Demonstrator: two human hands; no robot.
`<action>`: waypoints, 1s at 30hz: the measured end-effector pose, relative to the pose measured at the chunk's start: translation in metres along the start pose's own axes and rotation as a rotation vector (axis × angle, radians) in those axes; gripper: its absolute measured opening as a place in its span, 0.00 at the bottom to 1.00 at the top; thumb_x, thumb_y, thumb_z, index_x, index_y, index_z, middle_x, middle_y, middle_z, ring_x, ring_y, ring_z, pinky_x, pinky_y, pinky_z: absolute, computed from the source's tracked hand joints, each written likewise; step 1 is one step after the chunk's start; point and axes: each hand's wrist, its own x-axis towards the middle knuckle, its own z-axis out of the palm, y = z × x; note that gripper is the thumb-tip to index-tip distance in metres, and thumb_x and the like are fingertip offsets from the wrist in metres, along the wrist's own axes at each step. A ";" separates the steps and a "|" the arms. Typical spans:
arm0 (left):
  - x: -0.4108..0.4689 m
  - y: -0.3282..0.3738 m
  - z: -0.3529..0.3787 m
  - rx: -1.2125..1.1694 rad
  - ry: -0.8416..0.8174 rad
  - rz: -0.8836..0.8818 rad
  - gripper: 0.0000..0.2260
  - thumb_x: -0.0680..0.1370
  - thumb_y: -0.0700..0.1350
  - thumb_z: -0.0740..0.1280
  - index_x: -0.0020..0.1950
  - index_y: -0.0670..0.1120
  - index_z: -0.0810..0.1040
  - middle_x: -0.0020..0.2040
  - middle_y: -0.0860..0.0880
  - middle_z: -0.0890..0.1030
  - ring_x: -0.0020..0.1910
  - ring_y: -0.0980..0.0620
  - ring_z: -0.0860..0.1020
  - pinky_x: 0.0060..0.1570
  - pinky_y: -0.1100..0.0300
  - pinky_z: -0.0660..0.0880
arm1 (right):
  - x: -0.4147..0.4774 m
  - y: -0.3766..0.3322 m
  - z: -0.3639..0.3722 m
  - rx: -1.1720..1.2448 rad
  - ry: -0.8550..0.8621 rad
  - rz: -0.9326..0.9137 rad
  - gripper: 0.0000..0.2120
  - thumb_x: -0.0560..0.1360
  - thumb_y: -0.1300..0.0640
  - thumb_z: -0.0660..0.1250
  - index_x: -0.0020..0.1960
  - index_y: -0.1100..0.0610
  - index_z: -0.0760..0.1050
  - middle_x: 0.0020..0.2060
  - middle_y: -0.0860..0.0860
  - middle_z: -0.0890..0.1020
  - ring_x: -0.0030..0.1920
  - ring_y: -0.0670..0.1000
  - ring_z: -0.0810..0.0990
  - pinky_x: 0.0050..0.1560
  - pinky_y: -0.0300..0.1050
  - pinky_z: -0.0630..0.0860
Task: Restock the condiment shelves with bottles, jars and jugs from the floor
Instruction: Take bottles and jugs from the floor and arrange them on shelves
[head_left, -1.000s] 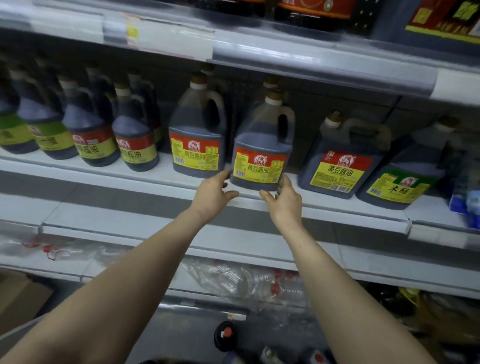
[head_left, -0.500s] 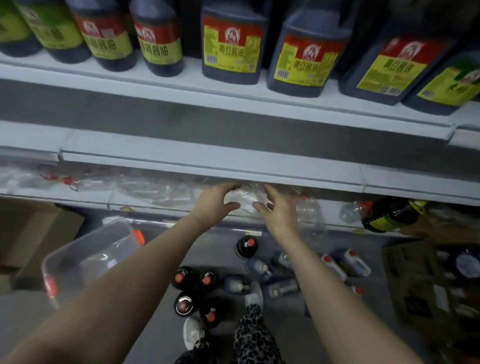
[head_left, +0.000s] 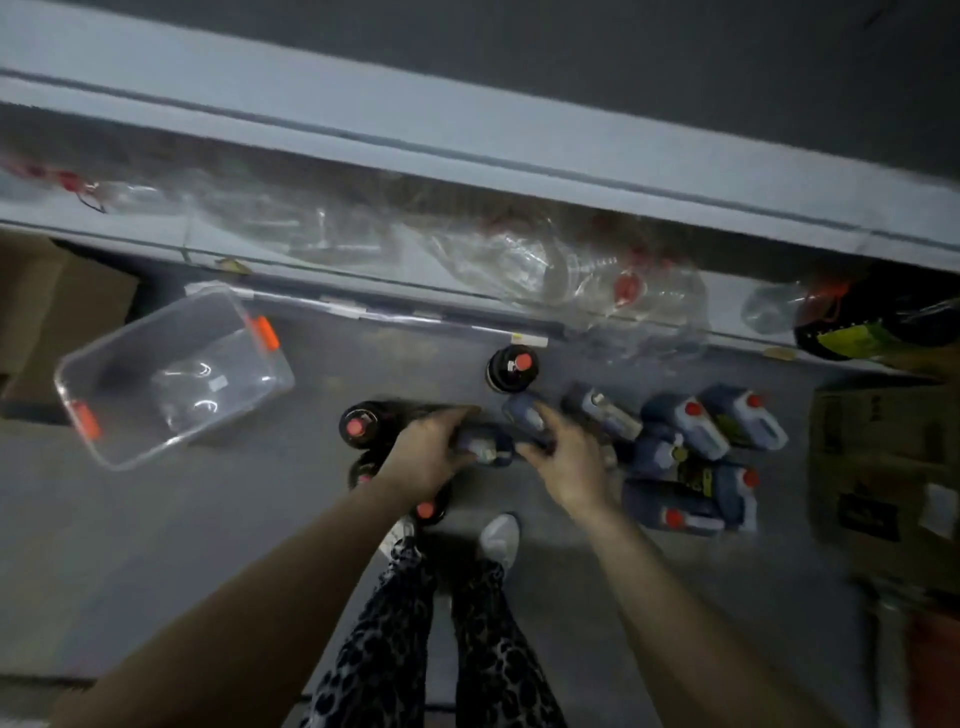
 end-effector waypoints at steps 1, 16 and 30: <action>0.004 -0.007 0.011 -0.007 0.001 -0.007 0.26 0.74 0.45 0.74 0.71 0.45 0.74 0.67 0.46 0.78 0.67 0.46 0.75 0.65 0.58 0.68 | 0.004 0.010 0.005 -0.012 -0.010 0.004 0.29 0.74 0.59 0.74 0.74 0.55 0.71 0.66 0.56 0.79 0.67 0.58 0.77 0.64 0.53 0.73; 0.103 -0.158 0.177 0.036 -0.116 -0.213 0.39 0.73 0.43 0.75 0.79 0.48 0.58 0.77 0.46 0.64 0.73 0.45 0.67 0.67 0.58 0.64 | 0.087 0.187 0.149 0.026 -0.218 0.148 0.35 0.75 0.60 0.74 0.78 0.56 0.63 0.70 0.57 0.75 0.69 0.58 0.73 0.66 0.53 0.71; 0.196 -0.267 0.277 0.099 -0.148 -0.171 0.46 0.72 0.38 0.75 0.81 0.45 0.49 0.80 0.43 0.53 0.77 0.43 0.59 0.72 0.58 0.57 | 0.184 0.314 0.265 0.131 -0.142 0.123 0.47 0.69 0.65 0.78 0.80 0.57 0.55 0.77 0.55 0.65 0.75 0.58 0.67 0.68 0.62 0.70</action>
